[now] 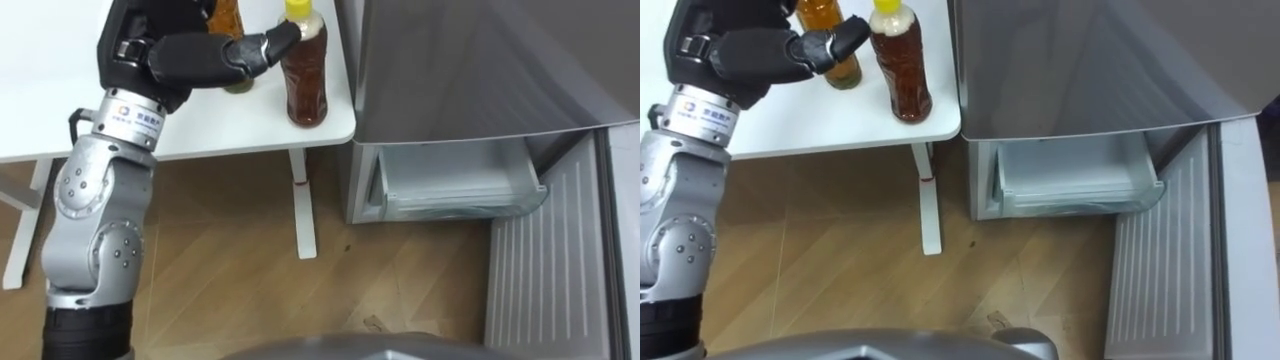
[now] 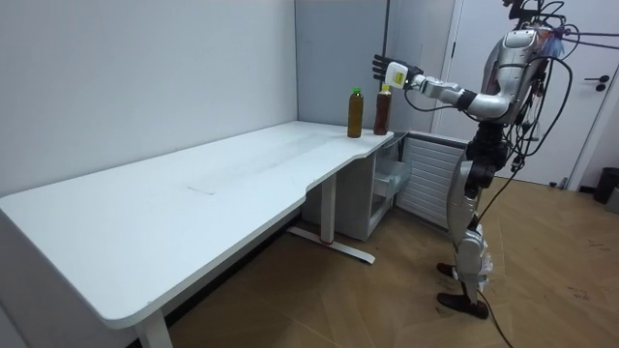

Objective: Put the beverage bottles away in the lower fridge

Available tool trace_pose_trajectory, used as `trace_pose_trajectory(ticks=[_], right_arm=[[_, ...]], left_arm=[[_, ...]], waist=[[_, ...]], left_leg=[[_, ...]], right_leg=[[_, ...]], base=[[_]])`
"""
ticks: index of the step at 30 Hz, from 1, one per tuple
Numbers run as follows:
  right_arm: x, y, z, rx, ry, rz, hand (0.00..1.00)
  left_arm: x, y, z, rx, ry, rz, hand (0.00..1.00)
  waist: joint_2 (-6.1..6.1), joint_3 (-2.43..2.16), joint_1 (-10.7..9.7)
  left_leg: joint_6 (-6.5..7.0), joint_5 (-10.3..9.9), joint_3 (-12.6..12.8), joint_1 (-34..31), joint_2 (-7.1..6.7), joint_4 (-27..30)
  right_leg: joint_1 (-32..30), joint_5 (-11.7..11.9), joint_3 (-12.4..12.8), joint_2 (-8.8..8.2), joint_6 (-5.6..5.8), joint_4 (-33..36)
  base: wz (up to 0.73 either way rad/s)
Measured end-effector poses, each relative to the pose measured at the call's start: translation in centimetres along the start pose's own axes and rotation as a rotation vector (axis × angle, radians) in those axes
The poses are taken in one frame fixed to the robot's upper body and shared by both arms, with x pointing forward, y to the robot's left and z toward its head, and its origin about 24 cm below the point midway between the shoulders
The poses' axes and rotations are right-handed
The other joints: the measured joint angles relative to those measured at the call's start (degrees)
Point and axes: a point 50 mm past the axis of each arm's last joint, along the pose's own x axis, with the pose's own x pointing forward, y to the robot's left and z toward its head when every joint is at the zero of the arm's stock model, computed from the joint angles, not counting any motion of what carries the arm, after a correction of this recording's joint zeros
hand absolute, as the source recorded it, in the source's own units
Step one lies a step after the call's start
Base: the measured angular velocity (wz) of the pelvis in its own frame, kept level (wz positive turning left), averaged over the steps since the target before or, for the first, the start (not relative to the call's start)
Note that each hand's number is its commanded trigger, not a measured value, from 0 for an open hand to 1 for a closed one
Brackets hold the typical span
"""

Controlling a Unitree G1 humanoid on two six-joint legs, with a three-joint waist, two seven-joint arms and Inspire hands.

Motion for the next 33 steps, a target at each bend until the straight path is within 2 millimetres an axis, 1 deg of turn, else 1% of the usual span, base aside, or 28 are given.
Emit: trace_pose_trajectory(ticks=[6, 9, 15, 17, 20, 27, 29, 30, 31, 33], right_arm=[[0.0, 0.0, 0.0, 0.0, 0.001, 0.002, 0.0], [0.0, 0.0, 0.0, 0.0, 0.001, 0.002, 0.0], [0.0, 0.1, 0.0, 0.004, 0.0, 0.01, 0.0], [0.0, 0.0, 0.1, 0.004, -0.002, 0.01, 0.0], [0.0, 0.0, 0.2, 0.004, -0.005, 0.009, 0.0], [0.0, 0.0, 0.5, -0.007, -0.01, 0.01, 0.0], [0.0, 0.0, 0.6, -0.004, -0.009, 0.01, 0.0], [0.0, 0.0, 0.6, -0.004, -0.011, 0.01, 0.0], [0.0, 0.0, 0.8, -0.005, -0.015, 0.009, 0.0], [0.0, 0.0, 0.9, -0.005, -0.018, 0.006, 0.0]], left_arm=[[-0.2, 0.3, -0.8, -0.005, 0.034, -0.003, 0.0], [-0.2, 0.4, -0.9, -0.007, 0.04, -0.004, 0.0], [-0.2, 0.1, -1.0, -0.01, 0.043, -0.026, 0.0], [-0.1, -0.2, -1.2, -0.016, 0.05, -0.046, 0.0], [-0.1, -0.3, -1.4, -0.021, 0.061, -0.061, 0.0], [-0.3, -0.7, -1.8, -0.029, 0.086, -0.113, 0.0], [-0.4, -1.0, -2.0, -0.035, 0.096, -0.135, 0.0], [-0.5, -1.1, -2.1, -0.037, 0.1, -0.141, 0.0], [-0.6, -1.2, -2.2, -0.04, 0.106, -0.152, 0.0], [-0.6, -1.2, -2.3, -0.04, 0.113, -0.162, 0.0]], waist=[[0.16, -0.09, -0.08], [0.24, -0.12, -0.15], [0.65, -0.02, -0.24], [0.8, -0.06, -0.22], [1.02, 0.01, -0.18], [1.03, 0.06, -0.39], [0.9, 0.14, -0.48], [0.94, 0.12, -0.43], [0.77, 0.23, -0.45], [0.75, 0.24, -0.45]], left_leg=[[0.0, 0.0, -0.18, -0.02, 0.0, 0.06], [0.0, 0.0, 0.02, 0.05, 0.01, 0.04], [0.0, 0.0, 0.03, 0.0, 0.08, 0.02], [0.0, 0.0, 0.04, 0.0, 0.09, 0.0], [0.0, 0.0, 0.04, -0.12, 0.12, -0.04], [0.0, 0.0, -0.1, -0.12, 0.15, -0.17], [0.0, 0.0, -0.16, -0.08, 0.48, -0.3], [0.0, 0.0, -0.14, -0.08, 0.51, -0.31], [0.0, 0.0, -0.12, -0.06, 0.5, -0.33], [0.0, 0.0, -0.17, -0.08, 0.5, -0.34]], right_leg=[[0.05, 0.01, -0.04, 0.03, -0.01, -0.04], [0.03, 0.03, -0.02, 0.36, -0.04, -0.1], [0.03, 0.07, 0.01, 0.44, -0.1, -0.16], [0.04, 0.07, 0.01, 0.45, -0.1, -0.17], [0.01, 0.06, -0.03, 0.48, -0.1, -0.19], [-0.01, 0.06, 0.03, 0.49, -0.11, -0.22], [0.0, 0.07, 0.02, 0.5, -0.11, -0.23], [0.0, 0.07, 0.02, 0.5, -0.11, -0.24], [0.0, 0.07, 0.03, 0.5, -0.11, -0.27], [-0.01, 0.07, 0.03, 0.54, -0.11, -0.32]], base=[[0.0], [0.0], [0.0], [0.0], [0.0], [0.0], [0.0], [0.0], [0.0], [0.0]])
